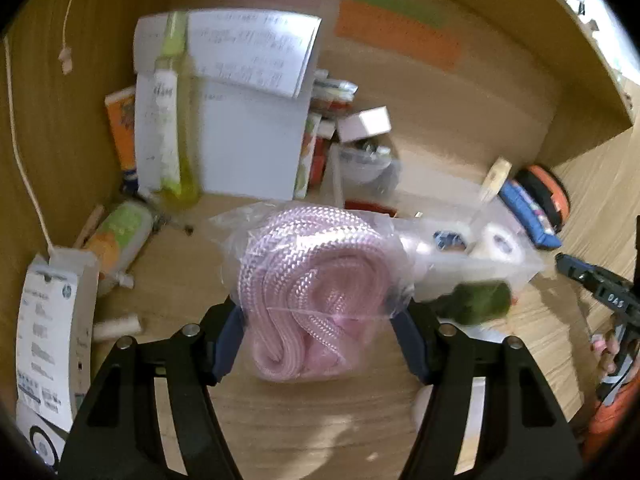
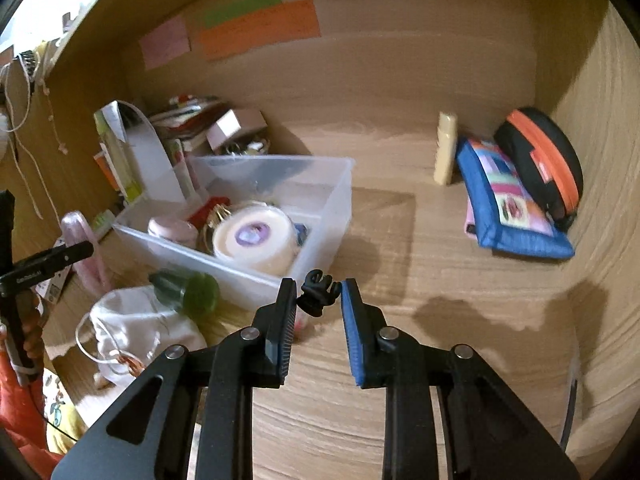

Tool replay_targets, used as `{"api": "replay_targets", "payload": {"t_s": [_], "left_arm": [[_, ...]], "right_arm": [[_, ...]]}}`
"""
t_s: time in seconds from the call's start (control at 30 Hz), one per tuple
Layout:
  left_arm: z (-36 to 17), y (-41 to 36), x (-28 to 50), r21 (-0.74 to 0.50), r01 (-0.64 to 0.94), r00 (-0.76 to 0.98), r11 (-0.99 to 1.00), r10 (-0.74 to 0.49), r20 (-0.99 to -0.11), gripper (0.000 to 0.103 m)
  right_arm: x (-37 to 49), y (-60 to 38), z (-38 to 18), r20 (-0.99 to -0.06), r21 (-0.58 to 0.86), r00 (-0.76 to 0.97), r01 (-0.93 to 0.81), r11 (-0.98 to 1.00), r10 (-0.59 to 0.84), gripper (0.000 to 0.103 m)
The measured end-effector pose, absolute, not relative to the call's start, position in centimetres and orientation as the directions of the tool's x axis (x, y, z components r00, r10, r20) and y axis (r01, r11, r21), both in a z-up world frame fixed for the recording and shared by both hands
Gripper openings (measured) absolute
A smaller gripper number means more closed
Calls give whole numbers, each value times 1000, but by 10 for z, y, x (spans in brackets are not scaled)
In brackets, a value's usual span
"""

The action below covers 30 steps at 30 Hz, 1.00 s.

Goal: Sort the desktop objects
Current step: 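Carry the rope bag and black clip into the clear box and open both tools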

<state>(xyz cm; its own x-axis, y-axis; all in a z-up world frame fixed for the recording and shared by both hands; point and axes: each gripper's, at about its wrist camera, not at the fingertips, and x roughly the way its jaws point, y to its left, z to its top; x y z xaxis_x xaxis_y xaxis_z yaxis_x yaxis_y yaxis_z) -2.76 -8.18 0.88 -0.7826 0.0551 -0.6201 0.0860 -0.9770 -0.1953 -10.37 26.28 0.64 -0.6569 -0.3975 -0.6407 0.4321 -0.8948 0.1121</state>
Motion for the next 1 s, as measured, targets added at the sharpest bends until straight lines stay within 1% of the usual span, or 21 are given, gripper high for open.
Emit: {"api": "replay_targets", "payload": {"t_s": [0.27, 0.47, 0.73, 1.0], "left_arm": [[41, -79, -42, -228, 54, -829, -972, 84, -553, 66], [61, -72, -63, -216, 29, -846, -976, 91, -526, 66], [63, -61, -99, -188, 16, -840, -982, 89, -536, 66], [47, -50, -135, -153, 0, -804, -988, 91, -587, 66]], "right_arm": [[-109, 251, 24, -601, 116, -674, 458, -882, -429, 21], [-116, 237, 31, -582, 119, -676, 478, -870, -451, 21], [-134, 222, 34, -579, 118, -675, 486, -866, -458, 21], [-161, 212, 32, -592, 163, -664, 457, -874, -457, 21]]}}
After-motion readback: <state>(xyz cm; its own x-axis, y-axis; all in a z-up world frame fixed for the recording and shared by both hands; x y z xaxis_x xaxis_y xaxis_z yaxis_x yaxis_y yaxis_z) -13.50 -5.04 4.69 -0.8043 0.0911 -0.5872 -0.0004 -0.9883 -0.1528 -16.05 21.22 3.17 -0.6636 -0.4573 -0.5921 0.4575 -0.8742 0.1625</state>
